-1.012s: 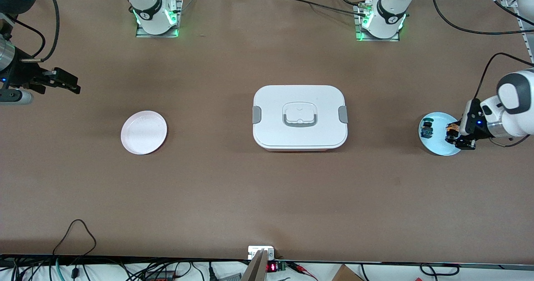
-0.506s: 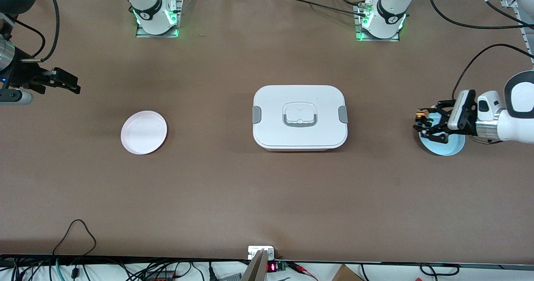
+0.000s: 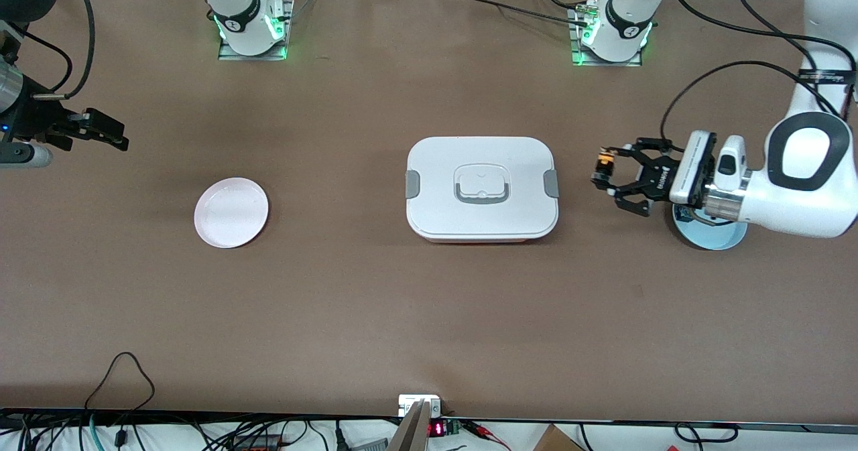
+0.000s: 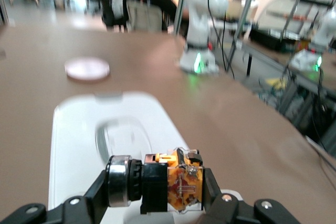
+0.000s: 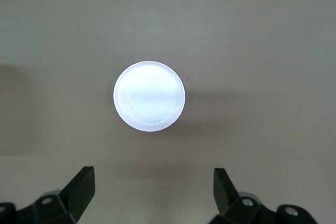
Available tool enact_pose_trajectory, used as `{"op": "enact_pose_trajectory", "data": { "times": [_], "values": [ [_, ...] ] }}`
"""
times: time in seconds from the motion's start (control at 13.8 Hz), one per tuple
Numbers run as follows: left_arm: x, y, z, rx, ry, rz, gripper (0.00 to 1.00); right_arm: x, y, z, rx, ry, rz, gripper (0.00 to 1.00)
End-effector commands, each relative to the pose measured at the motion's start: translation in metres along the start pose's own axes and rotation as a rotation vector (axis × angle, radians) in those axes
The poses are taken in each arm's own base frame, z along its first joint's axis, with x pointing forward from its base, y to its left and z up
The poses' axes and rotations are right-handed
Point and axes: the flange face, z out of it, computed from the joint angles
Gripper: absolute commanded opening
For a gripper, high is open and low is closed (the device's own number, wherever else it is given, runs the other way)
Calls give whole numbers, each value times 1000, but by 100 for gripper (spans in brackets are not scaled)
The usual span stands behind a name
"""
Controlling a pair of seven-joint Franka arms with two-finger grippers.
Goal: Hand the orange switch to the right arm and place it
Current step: 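Lift the orange switch and carry it over the white box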
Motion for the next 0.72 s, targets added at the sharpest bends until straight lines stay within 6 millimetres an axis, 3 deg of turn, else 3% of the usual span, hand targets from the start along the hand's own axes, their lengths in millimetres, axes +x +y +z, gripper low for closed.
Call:
{"op": "enact_pose_trajectory", "data": {
  "times": [0.0, 0.29, 0.65],
  "values": [
    [38, -14, 30, 6, 169, 30, 0, -3, 1, -6, 9, 6, 13, 100],
    [60, -32, 95, 67, 354, -13, 0, -4, -3, -3, 6, -11, -6, 100],
    [120, -49, 166, 220, 429, -46, 0, -5, -14, -1, 69, -26, -9, 100]
  ]
}}
